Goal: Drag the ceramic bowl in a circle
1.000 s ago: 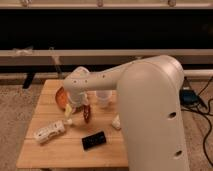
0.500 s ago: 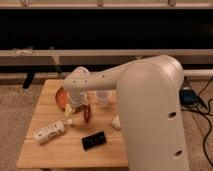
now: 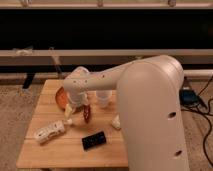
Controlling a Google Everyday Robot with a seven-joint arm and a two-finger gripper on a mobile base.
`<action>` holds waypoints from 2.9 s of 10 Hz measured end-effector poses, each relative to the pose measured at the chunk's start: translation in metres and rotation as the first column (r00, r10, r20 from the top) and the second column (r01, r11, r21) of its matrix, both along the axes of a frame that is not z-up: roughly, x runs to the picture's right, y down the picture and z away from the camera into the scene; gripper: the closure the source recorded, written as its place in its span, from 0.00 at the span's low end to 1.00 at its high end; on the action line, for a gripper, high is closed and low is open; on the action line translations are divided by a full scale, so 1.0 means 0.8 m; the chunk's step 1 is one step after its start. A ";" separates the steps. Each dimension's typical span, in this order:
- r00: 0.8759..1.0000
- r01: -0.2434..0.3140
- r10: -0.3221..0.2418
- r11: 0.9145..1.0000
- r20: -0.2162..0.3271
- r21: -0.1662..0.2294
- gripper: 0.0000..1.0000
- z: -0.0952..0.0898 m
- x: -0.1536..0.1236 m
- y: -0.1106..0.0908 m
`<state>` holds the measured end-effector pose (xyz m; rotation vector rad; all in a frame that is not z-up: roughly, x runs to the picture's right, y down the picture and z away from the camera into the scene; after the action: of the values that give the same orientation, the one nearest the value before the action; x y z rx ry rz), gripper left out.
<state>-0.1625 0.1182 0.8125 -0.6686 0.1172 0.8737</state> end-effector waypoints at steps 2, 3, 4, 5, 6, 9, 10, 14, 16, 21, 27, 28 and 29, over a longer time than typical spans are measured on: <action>1.000 0.000 0.000 1.000 0.000 0.000 0.20 0.000 0.000 0.000; 1.000 0.000 0.000 1.000 0.000 0.000 0.20 0.000 0.000 0.000; 1.000 0.000 0.000 1.000 0.000 0.000 0.20 0.000 0.000 0.000; 1.000 0.000 0.000 1.000 0.000 0.000 0.20 0.000 0.000 0.000; 1.000 0.004 -0.004 1.000 0.006 0.006 0.20 -0.001 -0.001 -0.003; 0.996 0.073 -0.075 0.997 0.046 0.031 0.20 0.000 -0.049 -0.016; 0.994 0.094 -0.096 0.995 0.058 0.038 0.20 0.002 -0.065 -0.018; 0.985 0.161 -0.165 0.984 0.058 0.076 0.20 0.020 -0.103 -0.017; 0.982 0.180 -0.184 0.979 0.037 0.098 0.20 0.035 -0.115 -0.017; 0.973 0.230 -0.232 0.965 0.000 0.126 0.53 0.069 -0.130 -0.009; 0.971 0.239 -0.239 0.967 -0.010 0.089 1.00 0.085 -0.123 -0.011; 0.974 0.228 -0.228 0.970 -0.018 0.079 1.00 0.083 -0.116 -0.013; 0.976 0.218 -0.217 0.973 -0.027 0.075 1.00 0.085 -0.109 -0.017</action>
<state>-0.2498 0.1043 0.8802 -0.5633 0.1688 0.6699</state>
